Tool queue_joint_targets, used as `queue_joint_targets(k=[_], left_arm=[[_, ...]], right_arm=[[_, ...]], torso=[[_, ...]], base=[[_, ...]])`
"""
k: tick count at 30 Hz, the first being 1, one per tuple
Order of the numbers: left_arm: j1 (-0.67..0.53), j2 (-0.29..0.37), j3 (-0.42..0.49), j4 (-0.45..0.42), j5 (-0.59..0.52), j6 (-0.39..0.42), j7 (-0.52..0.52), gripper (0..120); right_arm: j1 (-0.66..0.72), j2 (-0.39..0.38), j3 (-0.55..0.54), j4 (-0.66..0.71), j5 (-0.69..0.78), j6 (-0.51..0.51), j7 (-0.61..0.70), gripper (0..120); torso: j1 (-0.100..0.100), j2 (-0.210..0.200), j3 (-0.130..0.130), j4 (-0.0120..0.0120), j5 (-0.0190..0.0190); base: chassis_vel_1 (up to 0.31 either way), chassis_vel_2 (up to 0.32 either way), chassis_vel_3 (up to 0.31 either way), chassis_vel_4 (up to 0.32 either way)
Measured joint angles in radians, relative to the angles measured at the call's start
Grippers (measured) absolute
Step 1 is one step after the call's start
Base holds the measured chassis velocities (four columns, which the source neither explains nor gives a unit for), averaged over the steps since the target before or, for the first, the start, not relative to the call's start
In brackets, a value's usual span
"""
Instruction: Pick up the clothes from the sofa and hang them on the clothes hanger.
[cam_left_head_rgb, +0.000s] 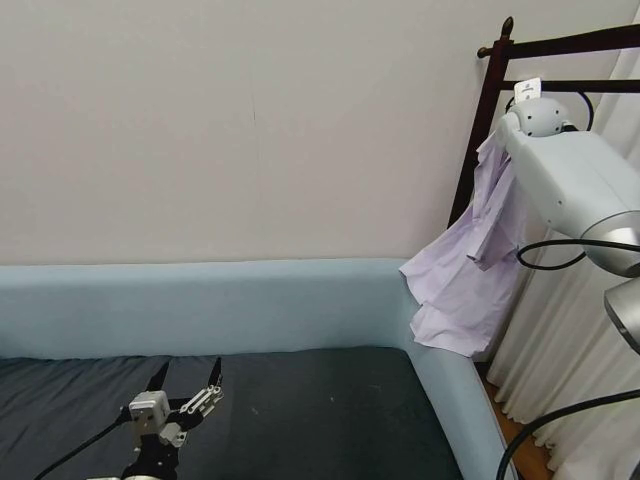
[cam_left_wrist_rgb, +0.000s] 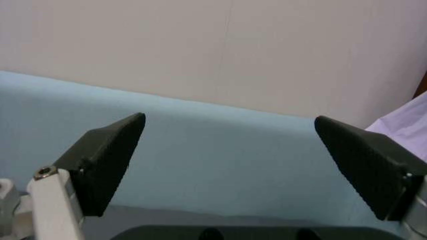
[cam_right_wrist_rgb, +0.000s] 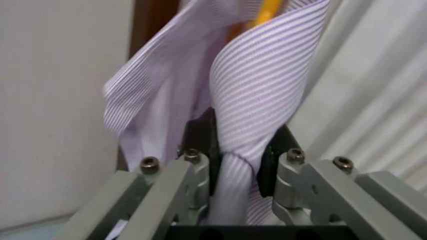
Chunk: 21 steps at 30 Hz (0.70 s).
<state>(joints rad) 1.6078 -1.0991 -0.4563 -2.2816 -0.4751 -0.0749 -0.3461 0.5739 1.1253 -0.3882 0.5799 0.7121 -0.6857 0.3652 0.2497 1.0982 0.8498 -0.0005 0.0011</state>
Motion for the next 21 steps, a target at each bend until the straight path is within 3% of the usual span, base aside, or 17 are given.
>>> queue_joint_targets(k=[1,8,11,12,16,18,20,21], left_arm=[[0.001,-0.002,0.000,-0.003,0.000,0.000,-0.004,100],[0.017,-0.002,-0.013,-0.009,0.001,-0.001,-0.006,100],[0.029,-0.009,-0.015,-0.015,0.011,-0.001,-0.005,100],[0.029,-0.009,-0.015,-0.015,0.011,-0.001,-0.005,100],[0.054,-0.035,-0.012,-0.018,0.029,-0.005,-0.001,100],[0.059,-0.039,-0.010,-0.018,0.036,-0.008,0.001,100],[0.072,-0.053,-0.004,-0.017,0.058,-0.024,0.010,100],[0.078,-0.064,0.002,-0.015,0.067,-0.032,0.014,100]], right_arm=[[-0.019,-0.019,-0.006,0.056,-0.020,0.020,-0.007,26],[-0.095,-0.111,0.010,0.322,0.021,0.015,0.054,47],[-0.192,-0.214,0.042,0.562,0.083,0.041,0.101,63],[-0.192,-0.214,0.042,0.562,0.083,0.041,0.101,63],[-0.357,-0.360,0.131,0.848,0.159,0.132,0.121,80],[-0.401,-0.386,0.163,0.909,0.181,0.154,0.120,83],[-0.551,-0.448,0.248,1.066,0.244,0.217,0.118,93],[-0.654,-0.475,0.309,1.149,0.289,0.248,0.113,97]], torso=[[0.000,0.000,0.000,0.0003,0.0002],[0.000,0.000,0.000,0.0005,-0.0003],[0.000,0.000,0.000,0.0001,0.0003],[0.000,0.000,0.000,0.0001,0.0003],[0.000,0.000,0.000,-0.0001,0.0004],[0.000,0.000,0.000,-0.0001,0.0005],[0.000,0.000,-0.001,-0.0003,-0.0008],[0.000,0.000,0.000,0.0003,0.0003]], base=[[0.000,0.000,0.000,0.000],[0.000,0.000,0.000,0.000],[0.000,0.000,0.000,0.000],[0.000,0.000,0.000,0.000],[0.000,0.000,0.000,0.000],[0.000,0.000,0.000,0.000],[0.000,0.000,0.000,0.000],[0.000,0.000,0.000,0.000]])
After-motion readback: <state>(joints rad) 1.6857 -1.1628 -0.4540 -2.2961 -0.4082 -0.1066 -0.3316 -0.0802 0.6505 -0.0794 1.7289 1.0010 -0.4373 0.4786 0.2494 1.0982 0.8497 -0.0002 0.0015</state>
